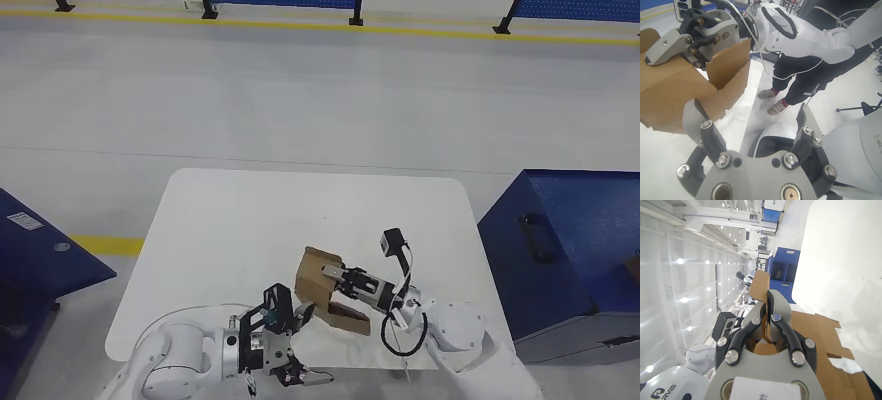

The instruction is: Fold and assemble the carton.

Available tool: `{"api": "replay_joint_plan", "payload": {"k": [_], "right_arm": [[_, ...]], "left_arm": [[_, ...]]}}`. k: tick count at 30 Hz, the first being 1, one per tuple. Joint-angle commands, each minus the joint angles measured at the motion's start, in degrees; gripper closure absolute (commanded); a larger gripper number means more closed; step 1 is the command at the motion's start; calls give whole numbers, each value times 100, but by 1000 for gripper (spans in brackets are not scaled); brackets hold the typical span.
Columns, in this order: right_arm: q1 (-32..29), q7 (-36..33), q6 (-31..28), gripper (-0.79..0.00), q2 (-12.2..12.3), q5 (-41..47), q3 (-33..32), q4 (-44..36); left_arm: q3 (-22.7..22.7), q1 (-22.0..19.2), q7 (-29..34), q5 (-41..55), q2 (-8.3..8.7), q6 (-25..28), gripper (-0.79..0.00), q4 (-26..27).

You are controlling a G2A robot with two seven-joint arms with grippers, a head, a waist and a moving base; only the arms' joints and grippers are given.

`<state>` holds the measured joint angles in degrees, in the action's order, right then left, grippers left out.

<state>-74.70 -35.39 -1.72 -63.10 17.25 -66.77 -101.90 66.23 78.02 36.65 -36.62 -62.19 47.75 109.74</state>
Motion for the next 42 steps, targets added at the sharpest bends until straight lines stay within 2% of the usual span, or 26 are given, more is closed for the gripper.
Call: {"api": "replay_joint_plan", "payload": {"k": [1, 8, 11, 15, 21, 23, 25, 26, 36, 38, 40, 42], "right_arm": [[-1, 3, -4, 0, 0, -2, -1, -1], [-12, 24, 16, 0, -1, 19, -2, 10], [-11, 350, 111, 0, -36, 369, -67, 58], [115, 556, 611, 0, -129, 1844, -143, 448], [536, 430, 1521, 0, -259, 3812, -225, 1461], [652, 389, 1925, 0, -311, 4551, -218, 1783], [775, 197, 2454, 0, -371, 5452, -190, 2100], [828, 186, 2590, 0, -388, 5654, -181, 2198], [828, 186, 2590, 0, -388, 5654, -181, 2198], [814, 200, 2587, 0, -390, 5680, -182, 2198], [762, 345, 2669, 0, -415, 6025, -209, 2177], [763, 506, 2805, 0, -444, 6403, -234, 2233]], "left_arm": [[-8, -8, 4, 11, 11, -27, -785, -3], [-3, 16, 11, 15, 58, -60, -785, 15], [49, 38, -24, 21, 82, -63, -785, 61], [299, 166, -217, 109, 132, -55, -785, 66], [826, 445, -686, 150, 210, 60, -785, 91], [1061, 570, -1049, 117, 223, 54, -785, 139], [1374, 748, -1750, 176, 211, -187, -785, 150], [1374, 748, -1750, 176, 211, -187, -785, 150], [1374, 748, -1750, 176, 211, -187, -785, 150], [1385, 760, -1796, -58, 209, -282, -785, 217], [1334, 843, -2093, 30, 193, -195, -785, 232], [1499, 853, -2609, -552, 172, -391, -785, 313]]}}
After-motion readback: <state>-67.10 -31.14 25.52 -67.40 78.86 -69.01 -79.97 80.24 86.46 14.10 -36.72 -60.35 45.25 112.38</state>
